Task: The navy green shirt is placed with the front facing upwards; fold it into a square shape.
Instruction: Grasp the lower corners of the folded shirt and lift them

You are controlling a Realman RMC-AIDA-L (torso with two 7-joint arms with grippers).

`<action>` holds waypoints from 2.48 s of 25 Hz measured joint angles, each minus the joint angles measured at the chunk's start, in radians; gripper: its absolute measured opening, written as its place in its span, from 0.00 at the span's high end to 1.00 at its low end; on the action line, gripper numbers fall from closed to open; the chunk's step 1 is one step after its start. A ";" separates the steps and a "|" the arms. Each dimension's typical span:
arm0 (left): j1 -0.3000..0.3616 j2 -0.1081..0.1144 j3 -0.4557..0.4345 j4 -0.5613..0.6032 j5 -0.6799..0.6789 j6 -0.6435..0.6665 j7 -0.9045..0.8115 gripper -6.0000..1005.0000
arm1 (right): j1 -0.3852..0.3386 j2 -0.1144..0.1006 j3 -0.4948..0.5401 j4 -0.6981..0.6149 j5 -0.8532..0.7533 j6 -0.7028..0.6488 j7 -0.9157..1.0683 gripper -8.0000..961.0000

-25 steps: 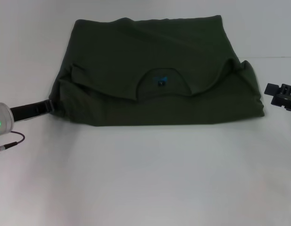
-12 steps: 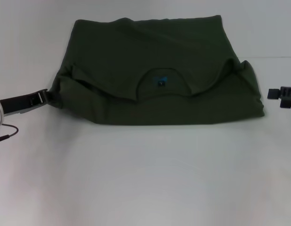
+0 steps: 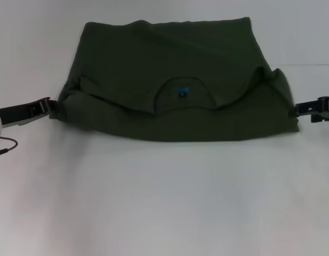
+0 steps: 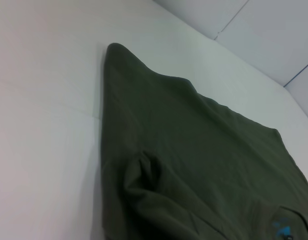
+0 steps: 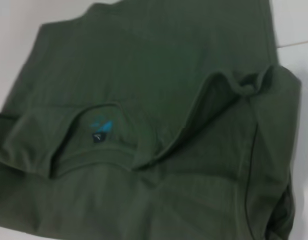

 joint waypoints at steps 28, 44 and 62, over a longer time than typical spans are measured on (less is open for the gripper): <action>-0.010 -0.007 0.005 -0.005 -0.002 -0.036 0.000 1.00 | -0.001 0.092 -0.150 0.061 0.015 0.308 0.033 0.14; -0.003 -0.010 0.009 -0.004 -0.003 -0.021 0.006 1.00 | -0.006 0.088 -0.164 0.066 0.029 0.302 0.030 0.68; 0.117 0.014 0.003 0.291 0.209 0.586 -0.123 1.00 | -0.120 0.029 -0.110 -0.164 0.036 -0.357 0.026 0.92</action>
